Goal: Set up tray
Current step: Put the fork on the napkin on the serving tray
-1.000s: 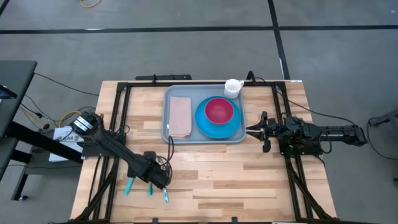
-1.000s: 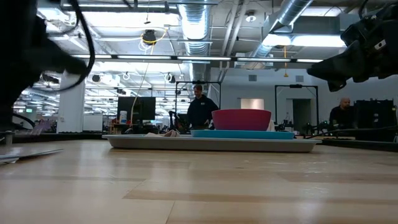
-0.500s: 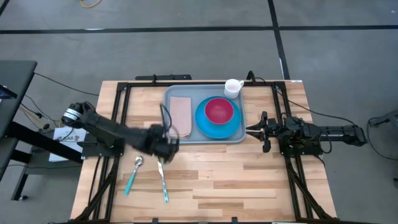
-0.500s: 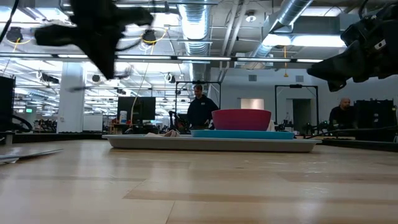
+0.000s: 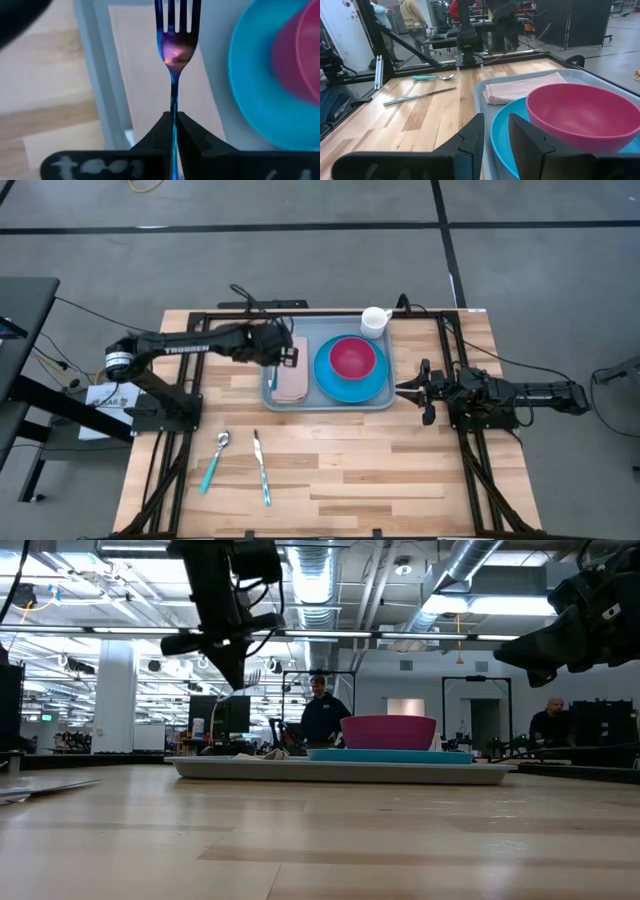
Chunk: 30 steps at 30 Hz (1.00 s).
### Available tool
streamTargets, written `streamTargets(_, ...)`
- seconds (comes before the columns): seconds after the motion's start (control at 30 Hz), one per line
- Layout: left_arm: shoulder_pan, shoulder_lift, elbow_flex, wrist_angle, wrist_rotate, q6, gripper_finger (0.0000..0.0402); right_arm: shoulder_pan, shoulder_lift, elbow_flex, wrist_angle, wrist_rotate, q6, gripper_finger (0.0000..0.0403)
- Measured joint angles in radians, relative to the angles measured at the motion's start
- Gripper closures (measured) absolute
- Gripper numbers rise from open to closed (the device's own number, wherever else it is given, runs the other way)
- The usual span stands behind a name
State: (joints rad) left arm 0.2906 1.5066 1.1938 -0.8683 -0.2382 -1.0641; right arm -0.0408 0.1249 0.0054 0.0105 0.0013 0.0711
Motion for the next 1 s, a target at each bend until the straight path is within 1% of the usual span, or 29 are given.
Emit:
streamTargets(0.1, 0.054, 0.001, 0.000, 0.029, 0.034, 0.041, 0.0401, 0.000, 0.000, 0.000, 0.000, 0.000, 0.000, 0.0321)
streamTargets(0.2, 0.083, 0.034, 0.001, 0.053, 0.059, 0.068, 0.0401, 0.000, 0.000, 0.000, 0.000, 0.000, 0.000, 0.0321)
streamTargets(0.33, 0.108, 0.117, 0.001, 0.050, 0.103, 0.111, 0.0401, 0.000, 0.000, 0.000, 0.000, 0.000, 0.000, 0.0321)
streamTargets(0.63, 0.153, 0.272, 0.000, 0.054, 0.145, 0.151, 0.0401, 0.000, 0.000, 0.000, 0.000, 0.000, 0.000, 0.0321)
streamTargets(0.73, 0.167, 0.301, 0.000, 0.075, 0.145, 0.156, 0.0401, 0.000, 0.000, 0.000, 0.000, 0.000, 0.000, 0.0321)
streamTargets(0.87, 0.181, 0.319, 0.000, 0.116, 0.184, 0.157, 0.0401, 0.000, 0.000, 0.000, 0.000, 0.000, 0.000, 0.0321)
streamTargets(1.0, 0.183, 0.329, 0.000, 0.123, 0.196, 0.163, 0.0400, 0.000, 0.000, 0.000, 0.000, 0.000, 0.000, 0.0321)
